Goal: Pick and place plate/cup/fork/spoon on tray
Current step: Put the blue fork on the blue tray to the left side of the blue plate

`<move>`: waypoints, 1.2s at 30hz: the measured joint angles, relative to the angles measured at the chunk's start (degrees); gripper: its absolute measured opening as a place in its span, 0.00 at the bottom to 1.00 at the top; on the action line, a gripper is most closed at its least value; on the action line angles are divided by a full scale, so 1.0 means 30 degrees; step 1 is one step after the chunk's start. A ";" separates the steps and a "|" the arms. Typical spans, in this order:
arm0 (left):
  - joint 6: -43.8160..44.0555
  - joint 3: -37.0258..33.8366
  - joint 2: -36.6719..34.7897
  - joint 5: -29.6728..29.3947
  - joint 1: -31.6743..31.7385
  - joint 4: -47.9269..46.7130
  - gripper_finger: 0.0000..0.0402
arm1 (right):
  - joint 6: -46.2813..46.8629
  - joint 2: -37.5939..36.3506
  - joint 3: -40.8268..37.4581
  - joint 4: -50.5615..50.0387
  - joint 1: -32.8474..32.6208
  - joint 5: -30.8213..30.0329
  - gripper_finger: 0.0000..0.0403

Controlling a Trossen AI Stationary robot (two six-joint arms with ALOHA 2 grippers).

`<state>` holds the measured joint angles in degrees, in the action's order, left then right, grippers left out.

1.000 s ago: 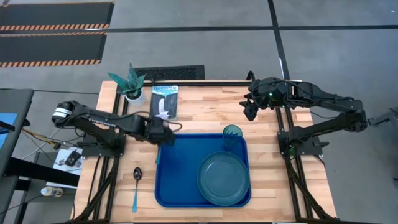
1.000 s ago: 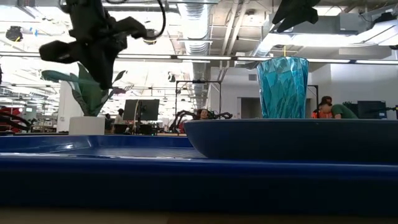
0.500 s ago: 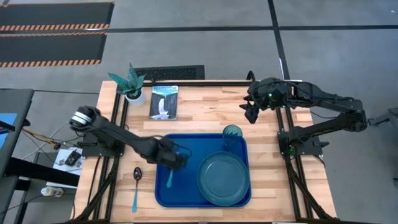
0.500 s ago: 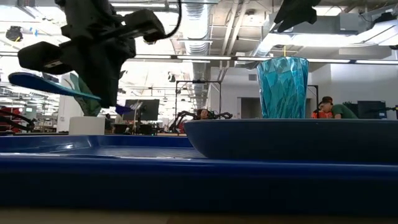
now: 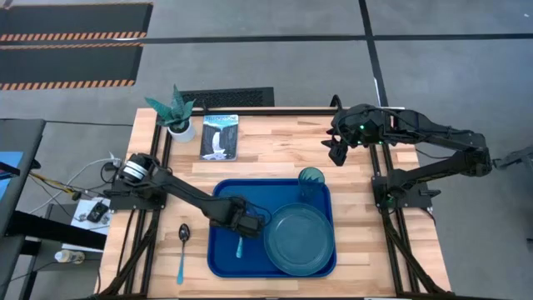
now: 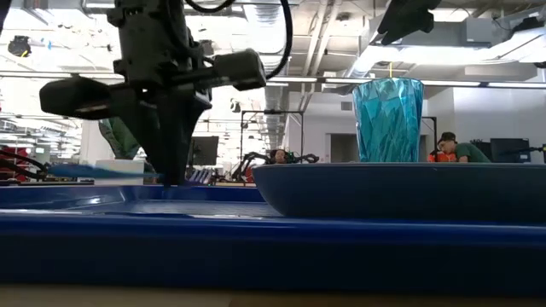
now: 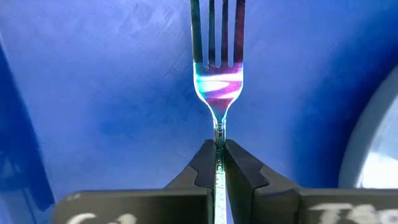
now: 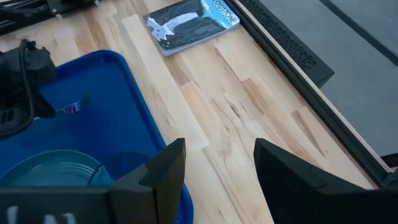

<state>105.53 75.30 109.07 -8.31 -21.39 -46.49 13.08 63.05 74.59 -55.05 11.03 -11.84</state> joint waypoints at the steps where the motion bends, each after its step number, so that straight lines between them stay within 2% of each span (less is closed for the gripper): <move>1: 0.0119 0.0017 0.0124 0.0005 0.0000 0.0069 0.00 | -0.0007 0.0000 0.0000 0.0000 0.0000 0.0000 0.53; 13: 0.2044 0.0038 0.0362 -0.0499 -0.0408 0.0577 0.01 | -0.0024 0.0000 0.0000 -0.0077 0.0000 0.0020 0.53; 30: 0.1489 0.0009 0.0614 -0.0381 -0.0350 0.0743 0.01 | -0.0379 0.0000 0.0000 -0.0044 0.0000 0.0022 0.53; 36: 0.1522 0.0009 0.0607 -0.0374 -0.0342 0.0761 0.04 | -0.0379 -0.0004 0.0000 -0.0051 0.0000 0.0022 0.53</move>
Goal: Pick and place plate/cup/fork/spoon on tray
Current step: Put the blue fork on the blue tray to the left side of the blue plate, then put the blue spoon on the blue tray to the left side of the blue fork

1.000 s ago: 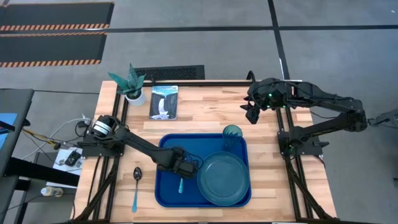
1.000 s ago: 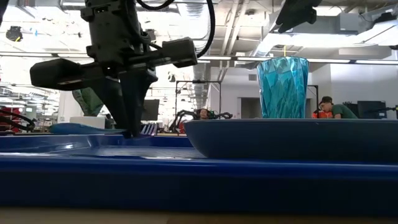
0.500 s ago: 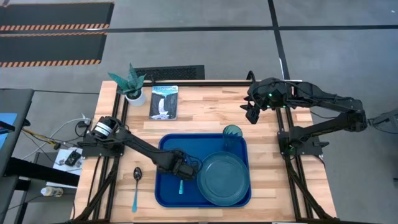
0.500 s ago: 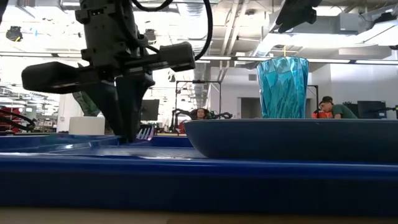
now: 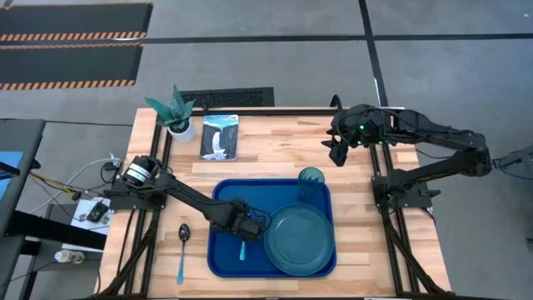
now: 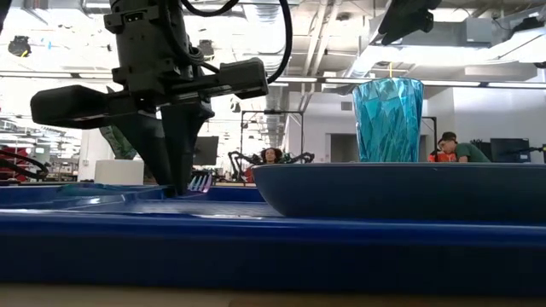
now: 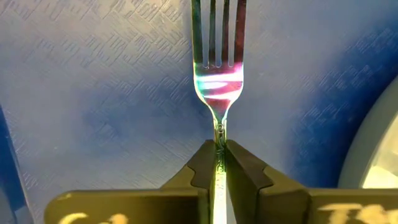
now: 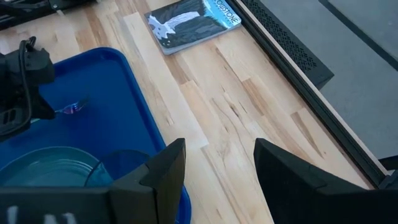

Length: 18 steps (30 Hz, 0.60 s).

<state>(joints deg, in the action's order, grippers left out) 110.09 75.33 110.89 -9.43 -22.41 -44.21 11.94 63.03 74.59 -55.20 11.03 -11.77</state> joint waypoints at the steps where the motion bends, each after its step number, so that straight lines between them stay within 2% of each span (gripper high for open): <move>1: 0.0030 0.0000 0.0000 0.0000 0.0000 0.0000 0.05 | 0.0000 0.0003 0.0000 0.0001 0.0000 0.0000 0.53; 12: 0.0020 -0.0197 -0.0022 -0.0271 0.0153 0.0256 0.24 | 0.0002 0.0003 0.0000 0.0000 0.0000 -0.0007 0.53; 18: 0.0020 -0.0197 -0.0635 -0.1083 0.0189 -0.1082 0.31 | 0.0007 0.0004 0.0000 0.0000 0.0000 -0.0007 0.53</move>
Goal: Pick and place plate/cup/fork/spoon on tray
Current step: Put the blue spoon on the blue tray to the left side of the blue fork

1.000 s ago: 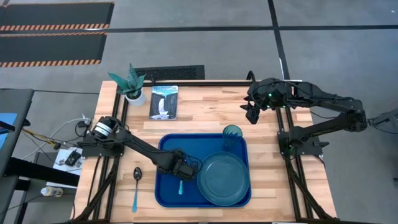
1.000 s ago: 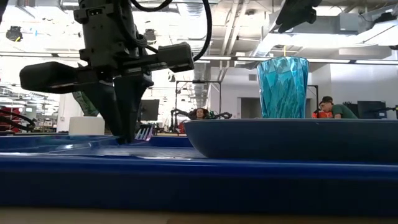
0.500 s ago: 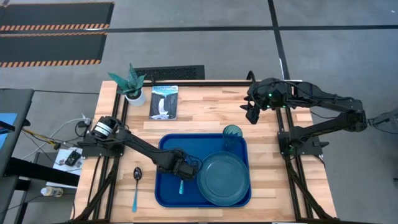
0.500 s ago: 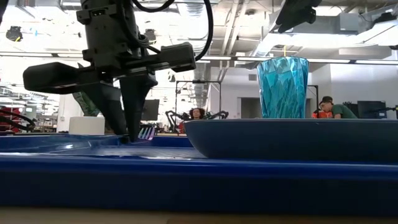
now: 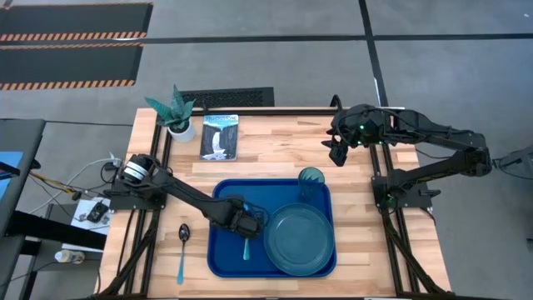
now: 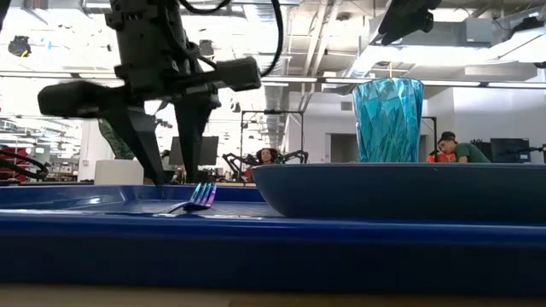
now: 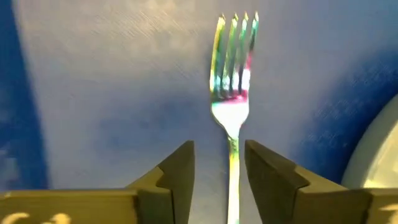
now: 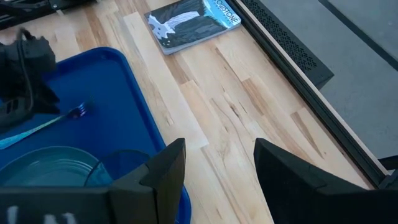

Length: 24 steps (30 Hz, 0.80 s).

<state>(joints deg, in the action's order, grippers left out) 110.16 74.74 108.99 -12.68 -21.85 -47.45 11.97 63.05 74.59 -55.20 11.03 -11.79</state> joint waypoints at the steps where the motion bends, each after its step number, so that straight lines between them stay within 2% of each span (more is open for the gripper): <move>1: 0.0002 0.0000 -0.0226 -0.0033 0.0000 -0.0339 0.33 | -0.0007 0.0000 0.0000 0.0000 0.0000 0.0000 0.53; 7: -0.0850 0.0000 -0.1892 -0.0124 -0.0323 -0.2413 0.38 | -0.0067 -0.0006 0.0000 0.0002 0.0000 0.0000 0.53; 13: -0.1327 0.0015 -0.2789 0.2053 -0.1981 -0.5199 0.43 | -0.0102 -0.0006 0.0000 0.0036 0.0000 -0.0006 0.53; 17: 0.0435 0.0015 -0.2789 0.3029 -0.3879 -0.6371 0.46 | -0.0021 0.0000 0.0000 0.0036 0.0000 -0.0003 0.53; 24: 0.3802 -0.0007 -0.3019 0.4615 -0.6738 -0.6489 0.47 | -0.0014 0.0000 0.0000 0.0090 0.0000 -0.0005 0.53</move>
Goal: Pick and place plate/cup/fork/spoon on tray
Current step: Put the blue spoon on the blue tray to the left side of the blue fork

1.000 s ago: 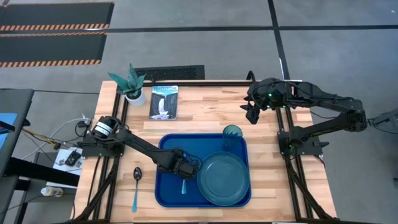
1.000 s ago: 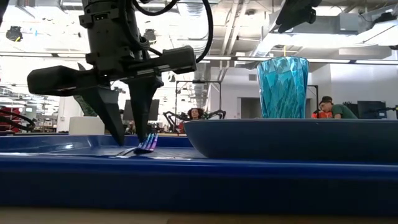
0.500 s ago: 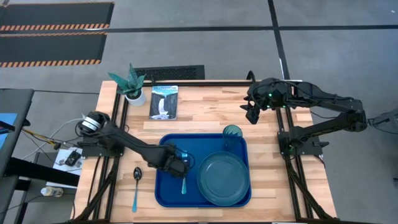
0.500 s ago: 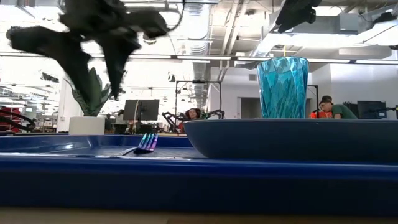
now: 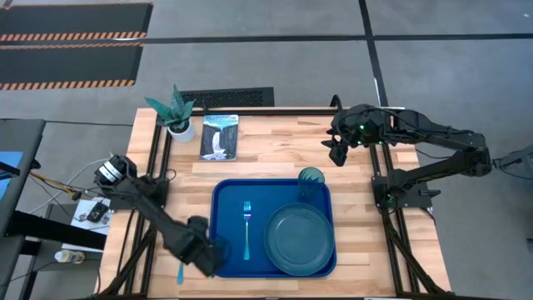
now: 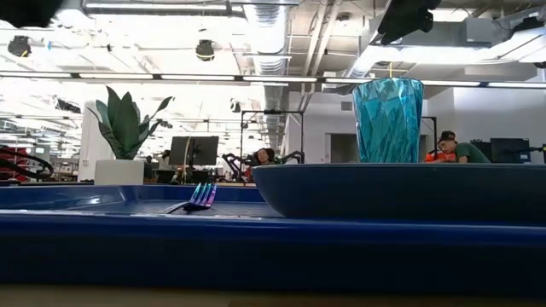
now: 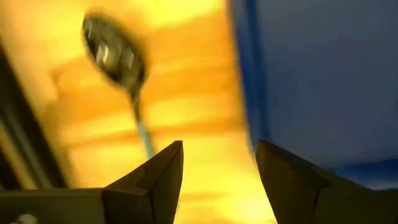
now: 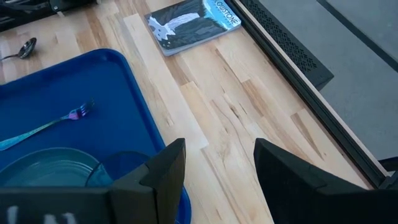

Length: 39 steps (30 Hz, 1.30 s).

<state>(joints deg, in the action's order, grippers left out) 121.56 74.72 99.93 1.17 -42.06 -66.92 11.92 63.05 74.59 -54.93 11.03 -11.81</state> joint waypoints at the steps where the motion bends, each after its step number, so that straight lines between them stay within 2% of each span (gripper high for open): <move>1: 0.0307 -0.0007 -0.0062 0.0426 -0.0316 0.0096 0.47 | 0.0000 0.0000 0.0000 0.0065 0.0000 -0.0003 0.53; 4: 0.1582 -0.0015 -0.0553 0.0625 -0.1224 0.0430 0.47 | 0.0000 -0.0007 0.0000 0.0170 0.0000 0.0005 0.53; 7: 0.3441 -0.0015 -0.1173 -0.0504 -0.2117 0.0252 0.47 | 0.0000 -0.0003 0.0000 0.0305 0.0000 -0.0003 0.53; 10: 0.4744 -0.0007 -0.1475 -0.0568 -0.2759 -0.0520 0.47 | 0.0000 0.0000 0.0000 0.0498 0.0000 -0.0003 0.53; 13: 0.4892 -0.0672 -0.1468 0.0278 -0.2959 0.0074 0.47 | 0.0003 -0.0004 0.0000 0.0580 0.0000 0.0004 0.53; 19: 0.5014 -0.3535 -0.1424 -0.0171 -0.2833 0.4977 0.47 | 0.0022 -0.0003 0.0000 0.0536 0.0000 0.0005 0.53; 23: 0.5210 -0.4589 -0.1414 0.0668 -0.2500 0.4388 0.47 | 0.0041 -0.0005 0.0000 0.0495 0.0000 0.0005 0.53; 27: 0.5166 -0.4619 -0.1488 0.0665 -0.2291 0.3004 0.47 | 0.0066 -0.0001 0.0000 0.0485 0.0000 0.0005 0.53; 34: 0.4355 -0.6377 -0.1583 0.0643 -0.2327 0.6132 0.44 | 0.0058 0.0000 0.0000 0.0499 0.0000 0.0005 0.53; 39: 0.4035 -0.7651 -0.1622 0.2108 -0.2256 0.6374 0.41 | 0.0056 0.0000 0.0000 0.0485 0.0000 0.0002 0.53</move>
<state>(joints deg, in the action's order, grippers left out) 133.67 51.76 95.06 7.49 -48.83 -47.80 12.09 63.05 74.59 -53.47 11.03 -11.80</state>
